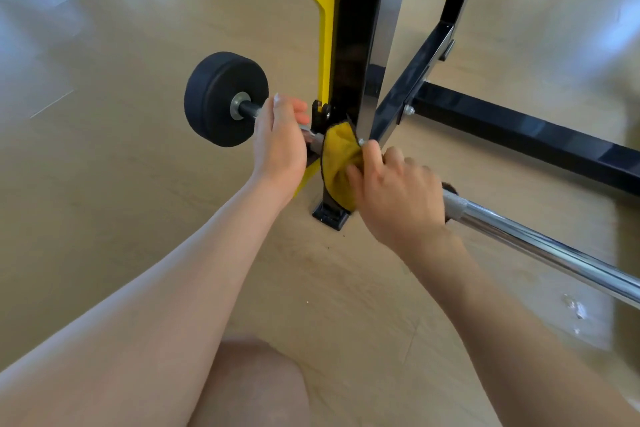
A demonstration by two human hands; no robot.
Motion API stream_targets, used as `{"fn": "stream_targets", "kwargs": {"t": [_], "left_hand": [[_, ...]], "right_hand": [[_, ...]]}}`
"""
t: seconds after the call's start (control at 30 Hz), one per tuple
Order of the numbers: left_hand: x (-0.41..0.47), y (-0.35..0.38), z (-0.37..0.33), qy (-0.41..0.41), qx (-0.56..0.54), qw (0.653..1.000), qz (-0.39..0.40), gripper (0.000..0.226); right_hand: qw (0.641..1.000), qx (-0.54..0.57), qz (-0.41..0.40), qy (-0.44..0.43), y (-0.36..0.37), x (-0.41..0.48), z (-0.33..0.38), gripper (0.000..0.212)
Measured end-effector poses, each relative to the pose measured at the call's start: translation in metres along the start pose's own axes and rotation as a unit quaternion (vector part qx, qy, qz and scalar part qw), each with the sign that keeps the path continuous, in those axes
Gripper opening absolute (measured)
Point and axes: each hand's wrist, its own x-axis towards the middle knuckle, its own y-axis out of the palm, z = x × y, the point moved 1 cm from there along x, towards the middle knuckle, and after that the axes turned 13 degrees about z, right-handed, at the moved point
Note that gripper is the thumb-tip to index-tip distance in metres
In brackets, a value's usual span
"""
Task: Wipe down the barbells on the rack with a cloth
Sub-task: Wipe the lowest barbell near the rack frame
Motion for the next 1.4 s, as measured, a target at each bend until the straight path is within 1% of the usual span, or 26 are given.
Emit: {"fn": "stream_targets", "kwargs": {"t": [0.07, 0.1, 0.13, 0.17, 0.2, 0.23, 0.27, 0.3, 0.37, 0.4, 0.43, 0.53, 0.6, 0.67, 0.7, 0.8, 0.87, 0.93, 1.0, 1.07, 1.13, 1.17, 1.23, 1.3, 1.37, 1.4], "left_hand": [[0.001, 0.005, -0.001, 0.008, 0.019, 1.0, 0.011, 0.048], [0.0, 0.007, -0.001, 0.007, 0.028, 1.0, 0.007, 0.05], [-0.001, 0.008, -0.002, 0.005, 0.031, 0.999, 0.001, 0.051], [-0.001, 0.009, -0.003, -0.001, 0.035, 0.999, -0.005, 0.05], [-0.001, 0.01, -0.004, -0.005, 0.04, 0.999, -0.01, 0.049], [-0.001, 0.01, -0.005, -0.006, 0.05, 0.999, -0.014, 0.048], [-0.002, 0.01, -0.005, -0.003, 0.066, 0.998, -0.017, 0.047], [-0.003, 0.01, -0.004, 0.004, 0.083, 0.996, -0.021, 0.047], [-0.004, 0.009, -0.003, 0.018, 0.116, 0.993, -0.027, 0.048], [-0.005, 0.008, -0.002, 0.023, 0.128, 0.991, -0.03, 0.05], [-0.005, 0.008, 0.0, 0.025, 0.133, 0.99, -0.034, 0.051], [-0.005, 0.01, -0.002, 0.027, 0.137, 0.989, -0.046, 0.054], [-0.004, 0.011, -0.003, 0.031, 0.15, 0.987, -0.039, 0.054], [-0.002, 0.009, -0.001, 0.037, 0.169, 0.985, -0.028, 0.052], [-0.002, 0.009, -0.001, 0.04, 0.175, 0.983, -0.025, 0.05], [-0.005, 0.008, -0.002, 0.05, 0.203, 0.978, -0.009, 0.043], [-0.008, 0.007, 0.0, 0.076, 0.245, 0.967, 0.007, 0.039], [-0.012, 0.005, 0.0, 0.113, 0.31, 0.943, 0.028, 0.031], [-0.012, 0.003, 0.0, 0.158, 0.367, 0.914, 0.062, 0.03], [-0.013, 0.002, 0.0, 0.192, 0.392, 0.894, 0.1, 0.032], [-0.015, 0.007, -0.002, 0.212, 0.414, 0.876, 0.13, 0.03], [-0.015, 0.011, -0.004, 0.219, 0.42, 0.87, 0.139, 0.026], [-0.016, 0.023, -0.006, 0.218, 0.415, 0.872, 0.139, 0.022], [-0.014, 0.036, -0.01, 0.203, 0.387, 0.893, 0.11, 0.026], [-0.015, 0.051, -0.015, 0.184, 0.353, 0.915, 0.073, 0.032], [-0.017, 0.059, -0.017, 0.18, 0.331, 0.924, 0.066, 0.033]], "right_hand": [[0.994, 0.045, 0.093, -0.024, -0.015, 0.028, 0.008, 0.06], [0.984, 0.097, 0.145, -0.036, -0.022, 0.042, 0.012, 0.065], [0.974, 0.137, 0.176, -0.047, -0.027, 0.055, 0.015, 0.064], [0.972, 0.136, 0.184, -0.061, -0.027, 0.065, 0.018, 0.057], [0.977, 0.104, 0.17, -0.071, -0.025, 0.067, 0.022, 0.047], [0.986, 0.072, 0.135, -0.073, -0.02, 0.064, 0.025, 0.036], [0.993, 0.043, 0.091, -0.067, -0.015, 0.053, 0.027, 0.029], [0.996, 0.017, 0.052, -0.065, -0.008, 0.041, 0.029, 0.035], [0.998, -0.031, 0.015, -0.06, 0.004, 0.024, 0.032, 0.063], [0.998, -0.05, 0.014, -0.047, 0.006, 0.021, 0.034, 0.068], [0.997, -0.063, 0.014, -0.034, 0.007, 0.021, 0.036, 0.064], [0.998, -0.045, 0.05, -0.004, -0.008, 0.035, 0.039, 0.035], [0.996, -0.027, 0.083, -0.011, -0.019, 0.049, 0.038, 0.023], [0.994, -0.031, 0.1, -0.015, -0.024, 0.053, 0.04, 0.023], [0.995, -0.029, 0.095, -0.01, -0.022, 0.052, 0.042, 0.023], [0.999, -0.017, 0.046, 0.004, -0.004, 0.039, 0.043, 0.03], [0.999, -0.038, 0.012, 0.0, 0.003, 0.028, 0.038, 0.042], [0.998, -0.048, 0.029, 0.013, -0.001, 0.018, 0.027, 0.052], [0.996, -0.012, 0.085, 0.036, -0.008, 0.007, 0.006, 0.053], [0.983, 0.051, 0.159, 0.076, -0.012, -0.007, -0.023, 0.045], [0.97, 0.06, 0.215, 0.102, -0.021, -0.016, -0.044, 0.029], [0.963, 0.057, 0.233, 0.122, -0.024, -0.015, -0.048, 0.025], [0.958, 0.053, 0.238, 0.15, -0.028, -0.003, -0.041, 0.022], [0.967, 0.018, 0.217, 0.131, -0.027, 0.01, -0.017, 0.016], [0.985, -0.002, 0.151, 0.08, -0.022, 0.016, 0.008, 0.007], [0.992, 0.014, 0.106, 0.061, -0.017, 0.018, 0.013, 0.004]]}}
